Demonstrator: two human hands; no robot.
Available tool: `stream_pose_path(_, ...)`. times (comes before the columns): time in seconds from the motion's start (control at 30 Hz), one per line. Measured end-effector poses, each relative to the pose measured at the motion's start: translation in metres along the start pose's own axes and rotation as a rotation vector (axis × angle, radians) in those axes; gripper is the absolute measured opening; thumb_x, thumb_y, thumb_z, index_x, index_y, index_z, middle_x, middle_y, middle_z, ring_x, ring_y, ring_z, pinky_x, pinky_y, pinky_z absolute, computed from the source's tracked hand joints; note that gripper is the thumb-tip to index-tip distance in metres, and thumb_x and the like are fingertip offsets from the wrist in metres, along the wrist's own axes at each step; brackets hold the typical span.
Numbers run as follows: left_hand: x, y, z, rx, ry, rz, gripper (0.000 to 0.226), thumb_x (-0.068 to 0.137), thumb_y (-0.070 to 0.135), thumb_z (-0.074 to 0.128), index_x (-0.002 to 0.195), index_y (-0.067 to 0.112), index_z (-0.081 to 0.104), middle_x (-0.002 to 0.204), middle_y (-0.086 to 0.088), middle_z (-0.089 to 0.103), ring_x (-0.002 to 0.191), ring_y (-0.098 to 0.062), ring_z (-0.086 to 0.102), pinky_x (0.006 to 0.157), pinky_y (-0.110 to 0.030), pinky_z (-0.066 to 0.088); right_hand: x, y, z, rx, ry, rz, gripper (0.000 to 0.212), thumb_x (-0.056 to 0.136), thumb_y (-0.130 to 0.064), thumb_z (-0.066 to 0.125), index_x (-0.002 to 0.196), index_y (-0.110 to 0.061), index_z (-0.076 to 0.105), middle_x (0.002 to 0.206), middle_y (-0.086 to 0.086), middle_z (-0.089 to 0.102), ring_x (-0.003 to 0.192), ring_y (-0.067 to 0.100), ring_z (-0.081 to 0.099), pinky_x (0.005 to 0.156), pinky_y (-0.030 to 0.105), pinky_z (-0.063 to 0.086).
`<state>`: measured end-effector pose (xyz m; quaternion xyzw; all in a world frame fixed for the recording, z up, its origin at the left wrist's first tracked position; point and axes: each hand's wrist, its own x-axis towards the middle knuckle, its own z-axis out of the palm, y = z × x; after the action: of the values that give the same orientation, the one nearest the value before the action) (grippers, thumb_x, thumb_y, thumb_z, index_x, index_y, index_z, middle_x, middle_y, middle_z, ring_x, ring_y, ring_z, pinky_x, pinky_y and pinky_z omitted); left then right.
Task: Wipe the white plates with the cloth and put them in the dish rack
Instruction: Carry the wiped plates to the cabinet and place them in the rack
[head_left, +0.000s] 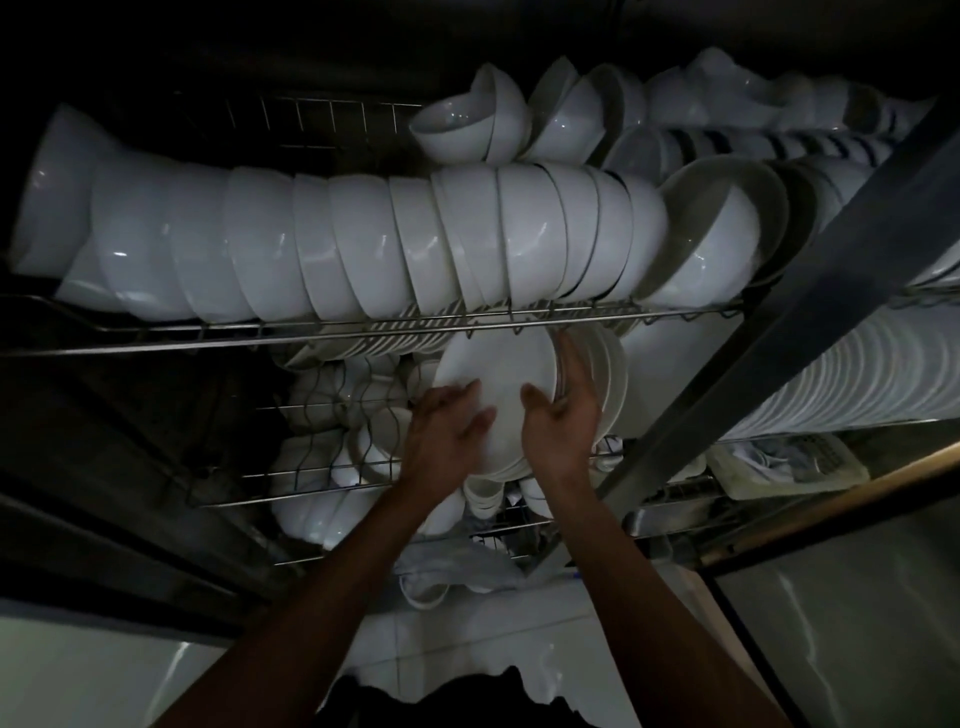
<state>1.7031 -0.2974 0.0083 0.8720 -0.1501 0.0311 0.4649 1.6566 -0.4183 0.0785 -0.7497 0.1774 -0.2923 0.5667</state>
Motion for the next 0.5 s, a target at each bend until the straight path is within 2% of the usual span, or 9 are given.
stream_pose_path(0.1, -0.001, -0.004, 0.004, -0.047, -0.064, -0.018, 0.051, 0.097, 0.04, 0.061, 0.144, 0.022, 0.054, 0.144, -0.009, 0.053, 0.136, -0.023, 0.047, 0.114, -0.041, 0.038, 0.002, 0.002, 0.004, -0.076, 0.001, -0.042, 0.067, 0.083, 0.006, 0.062, 0.142, -0.023, 0.051, 0.14, -0.004, 0.054, 0.133, 0.01, 0.047, 0.113, 0.042, 0.04)
stream_pose_path(0.23, 0.003, -0.007, 0.01, -0.12, -0.151, -0.045, 0.054, 0.099, 0.033, 0.06, 0.149, 0.019, 0.046, 0.152, -0.01, 0.045, 0.142, -0.023, 0.04, 0.116, -0.045, 0.036, 0.006, 0.004, 0.007, -0.13, 0.0, -0.044, 0.064, 0.085, 0.005, 0.061, 0.142, -0.024, 0.052, 0.142, -0.003, 0.052, 0.134, 0.014, 0.046, 0.114, 0.036, 0.038)
stream_pose_path(0.37, 0.004, -0.007, 0.019, -0.201, -0.214, -0.05, 0.057, 0.1, 0.022, 0.059, 0.152, 0.014, 0.039, 0.156, -0.008, 0.041, 0.146, -0.023, 0.034, 0.118, -0.049, 0.032, 0.011, 0.006, 0.008, -0.202, -0.013, -0.056, 0.063, 0.086, 0.004, 0.061, 0.142, -0.022, 0.052, 0.145, -0.001, 0.05, 0.137, 0.016, 0.043, 0.108, 0.017, 0.029)
stream_pose_path(0.5, 0.008, -0.007, 0.023, -0.201, -0.241, -0.061, 0.056, 0.101, 0.024, 0.057, 0.153, 0.016, 0.037, 0.159, -0.008, 0.036, 0.149, -0.022, 0.03, 0.12, -0.049, 0.029, 0.016, 0.009, 0.006, -0.214, -0.021, -0.047, 0.064, 0.085, 0.005, 0.06, 0.142, -0.022, 0.051, 0.145, -0.002, 0.049, 0.134, 0.011, 0.045, 0.098, -0.001, 0.023)
